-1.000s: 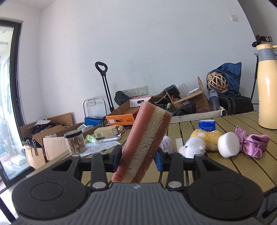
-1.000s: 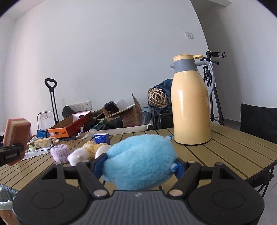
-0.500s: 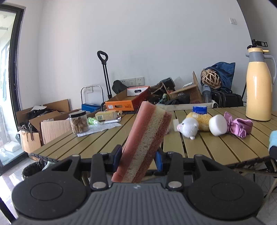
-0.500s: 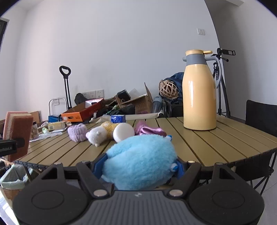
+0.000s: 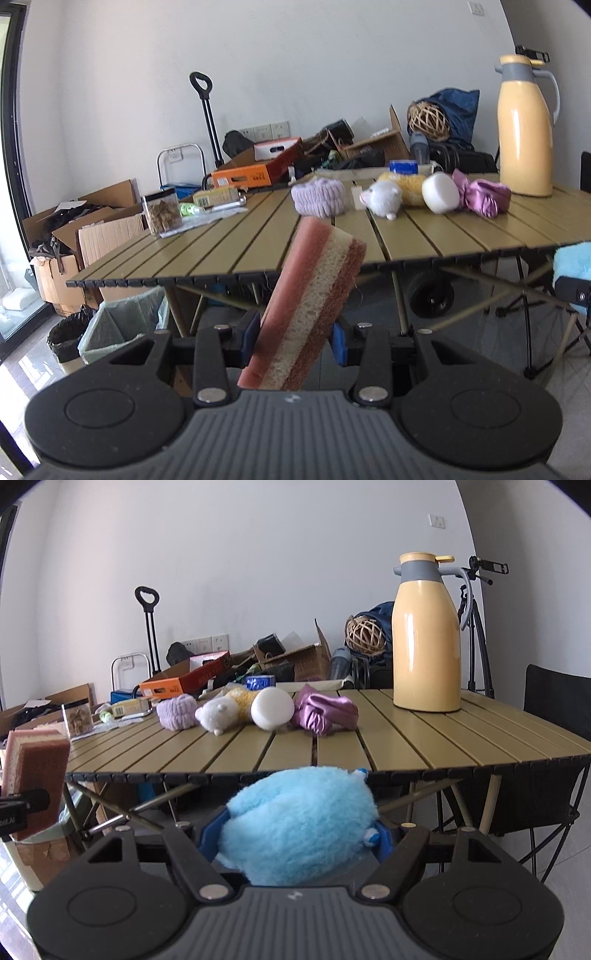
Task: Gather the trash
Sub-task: 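Lift the blue plush and pink sponge off the table, pulling back, then lower the pink sponge and blue plush down toward the black bin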
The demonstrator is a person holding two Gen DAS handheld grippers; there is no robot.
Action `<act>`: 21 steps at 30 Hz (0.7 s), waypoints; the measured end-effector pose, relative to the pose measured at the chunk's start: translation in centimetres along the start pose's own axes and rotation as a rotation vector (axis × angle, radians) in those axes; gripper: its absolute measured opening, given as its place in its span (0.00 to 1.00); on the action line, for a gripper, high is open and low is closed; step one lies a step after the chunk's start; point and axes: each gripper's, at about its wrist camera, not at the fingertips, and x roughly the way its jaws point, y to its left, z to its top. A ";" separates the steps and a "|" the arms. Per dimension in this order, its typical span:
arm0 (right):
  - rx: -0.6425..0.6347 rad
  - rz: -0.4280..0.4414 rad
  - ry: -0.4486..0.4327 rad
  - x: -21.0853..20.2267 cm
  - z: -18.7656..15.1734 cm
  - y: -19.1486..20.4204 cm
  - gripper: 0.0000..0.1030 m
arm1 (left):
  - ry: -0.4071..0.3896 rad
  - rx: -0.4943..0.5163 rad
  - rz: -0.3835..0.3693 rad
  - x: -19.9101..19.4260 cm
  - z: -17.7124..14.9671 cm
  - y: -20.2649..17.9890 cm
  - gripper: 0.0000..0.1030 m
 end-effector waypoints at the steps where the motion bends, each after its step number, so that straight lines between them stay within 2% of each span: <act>1: -0.001 0.001 0.010 -0.1 -0.3 0.0 0.73 | 0.012 0.005 -0.006 0.0 -0.4 0.0 0.38; 11: -0.022 0.029 0.124 -0.3 -3.0 0.4 0.73 | 0.143 0.058 -0.053 0.4 -4.4 -0.4 0.38; 21: -0.012 0.017 0.229 1.3 -4.9 -0.4 0.73 | 0.349 0.040 -0.097 3.3 -7.6 0.0 0.38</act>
